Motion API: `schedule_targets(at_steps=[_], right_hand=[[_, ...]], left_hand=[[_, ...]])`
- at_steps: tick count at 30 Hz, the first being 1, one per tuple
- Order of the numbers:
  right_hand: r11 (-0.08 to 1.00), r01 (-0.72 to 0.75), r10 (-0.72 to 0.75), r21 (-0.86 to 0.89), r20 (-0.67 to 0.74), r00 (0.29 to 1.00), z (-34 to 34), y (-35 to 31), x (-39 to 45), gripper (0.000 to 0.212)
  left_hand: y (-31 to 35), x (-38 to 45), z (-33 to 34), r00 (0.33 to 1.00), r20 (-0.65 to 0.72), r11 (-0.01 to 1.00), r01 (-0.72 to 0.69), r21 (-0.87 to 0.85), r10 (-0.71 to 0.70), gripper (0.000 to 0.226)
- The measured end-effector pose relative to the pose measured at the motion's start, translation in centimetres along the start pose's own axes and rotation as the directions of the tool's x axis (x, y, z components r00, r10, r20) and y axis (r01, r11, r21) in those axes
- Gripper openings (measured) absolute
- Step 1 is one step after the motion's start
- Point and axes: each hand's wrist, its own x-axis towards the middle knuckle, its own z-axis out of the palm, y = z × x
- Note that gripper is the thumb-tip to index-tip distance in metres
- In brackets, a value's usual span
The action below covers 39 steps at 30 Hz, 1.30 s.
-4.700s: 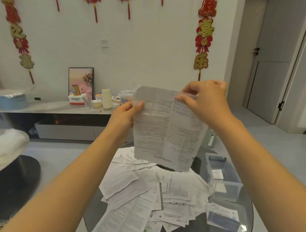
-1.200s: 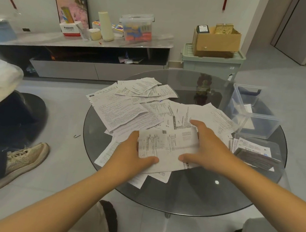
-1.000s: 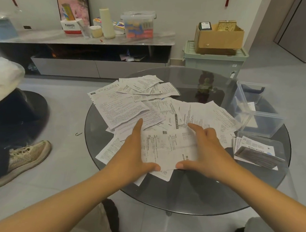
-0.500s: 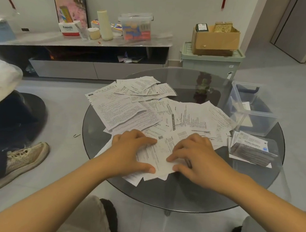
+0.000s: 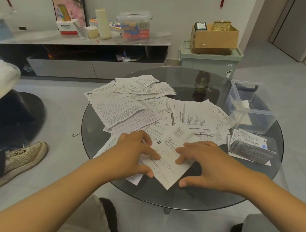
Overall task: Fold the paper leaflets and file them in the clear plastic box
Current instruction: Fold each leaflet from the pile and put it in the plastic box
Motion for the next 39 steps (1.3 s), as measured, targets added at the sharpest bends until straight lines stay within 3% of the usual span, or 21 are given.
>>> schedule_targets(at_steps=[2,6,11,16,19,23,28,34,39], right_hand=[[0.999,-0.006,0.005,0.031,0.007,1.0,0.1,-0.1,-0.1,0.059],[0.997,0.008,-0.01,0.076,0.029,1.0,-0.1,-0.4,-0.4,0.058],[0.995,-0.036,0.033,0.093,0.03,0.999,0.0,-0.4,-1.0,0.069],[0.976,0.008,0.017,0.216,-0.115,0.993,-0.1,0.0,-1.2,0.03],[0.957,-0.008,0.051,0.29,-0.14,0.989,0.1,0.5,-1.4,0.028],[0.931,-0.062,0.134,0.359,-0.178,0.975,0.6,1.2,-1.3,0.032],[0.903,-0.13,0.267,0.41,-0.298,0.917,1.4,1.2,-1.1,0.035],[0.922,-0.182,0.311,0.343,-0.373,0.874,2.0,1.1,-0.9,0.084],[0.976,-0.21,0.218,0.062,-0.373,0.902,2.1,0.9,-1.2,0.044]], left_hand=[[-0.2,0.1,0.0,0.999,-0.007,0.998,-0.051,0.03,0.051,0.036],[-0.5,0.0,-0.1,0.994,-0.003,0.982,-0.11,-0.153,0.111,0.013],[0.3,0.4,-0.1,0.976,-0.102,0.964,-0.208,-0.163,0.193,0.018],[1.5,0.7,0.0,0.984,-0.116,0.956,-0.159,-0.247,0.134,0.015],[2.1,1.0,-0.1,0.986,-0.118,0.934,-0.152,-0.323,0.12,0.011],[2.2,1.5,0.0,0.987,-0.135,0.928,-0.126,-0.352,0.083,0.017],[2.4,2.9,0.5,0.972,-0.225,0.896,-0.04,-0.443,-0.068,0.033],[2.8,4.3,1.6,0.965,-0.221,0.91,0.038,-0.413,-0.141,0.072],[3.0,4.7,2.0,0.967,-0.213,0.935,0.062,-0.349,-0.143,0.081]])
